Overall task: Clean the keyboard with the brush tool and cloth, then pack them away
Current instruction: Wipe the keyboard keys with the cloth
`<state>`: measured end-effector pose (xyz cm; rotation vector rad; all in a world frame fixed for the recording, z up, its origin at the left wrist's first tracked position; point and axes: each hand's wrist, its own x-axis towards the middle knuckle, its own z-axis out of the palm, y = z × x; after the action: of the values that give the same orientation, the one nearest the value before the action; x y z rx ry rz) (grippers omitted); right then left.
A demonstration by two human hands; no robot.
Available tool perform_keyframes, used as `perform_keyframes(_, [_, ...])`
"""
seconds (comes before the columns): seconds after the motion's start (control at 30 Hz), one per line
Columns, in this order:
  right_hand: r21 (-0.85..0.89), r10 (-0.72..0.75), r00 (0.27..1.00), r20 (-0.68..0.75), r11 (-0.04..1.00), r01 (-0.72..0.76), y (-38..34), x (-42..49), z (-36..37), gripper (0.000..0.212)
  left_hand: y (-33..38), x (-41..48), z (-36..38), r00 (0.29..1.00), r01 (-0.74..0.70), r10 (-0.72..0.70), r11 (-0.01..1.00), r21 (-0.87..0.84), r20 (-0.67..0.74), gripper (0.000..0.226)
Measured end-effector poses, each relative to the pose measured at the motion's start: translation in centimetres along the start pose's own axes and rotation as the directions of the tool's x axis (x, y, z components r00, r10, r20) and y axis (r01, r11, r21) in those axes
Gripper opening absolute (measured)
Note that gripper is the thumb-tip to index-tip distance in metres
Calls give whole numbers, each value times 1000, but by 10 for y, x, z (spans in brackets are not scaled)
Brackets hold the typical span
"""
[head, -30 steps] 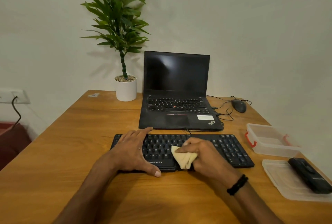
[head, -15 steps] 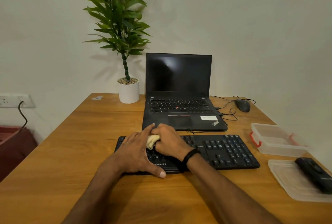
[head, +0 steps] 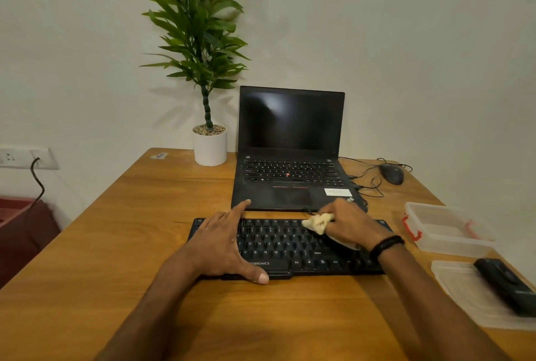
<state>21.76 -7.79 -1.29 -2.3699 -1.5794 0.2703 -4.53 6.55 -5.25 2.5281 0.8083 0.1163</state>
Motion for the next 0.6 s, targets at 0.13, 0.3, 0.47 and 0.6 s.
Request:
perform_keyframes(0.13, [-176, 122, 987, -101, 975, -138, 24, -3, -20, 20, 0, 2, 0, 1000, -3, 3, 1000, -12, -2, 157])
perform_keyframes(0.3, [-89, 53, 975, -217, 993, -74, -14, 8, 18, 20, -1, 0, -2, 1000, 0, 0, 1000, -6, 5, 156])
perform_keyframes(0.47, [82, -136, 977, -166, 985, 151, -68, 34, 49, 22, 6, 2, -2, 1000, -7, 7, 1000, 21, 15, 156])
perform_keyframes(0.6, [73, -284, 950, -131, 953, 295, -106, 44, 65, 19, 3, -1, -1, 1000, -18, 18, 1000, 9, 0, 158])
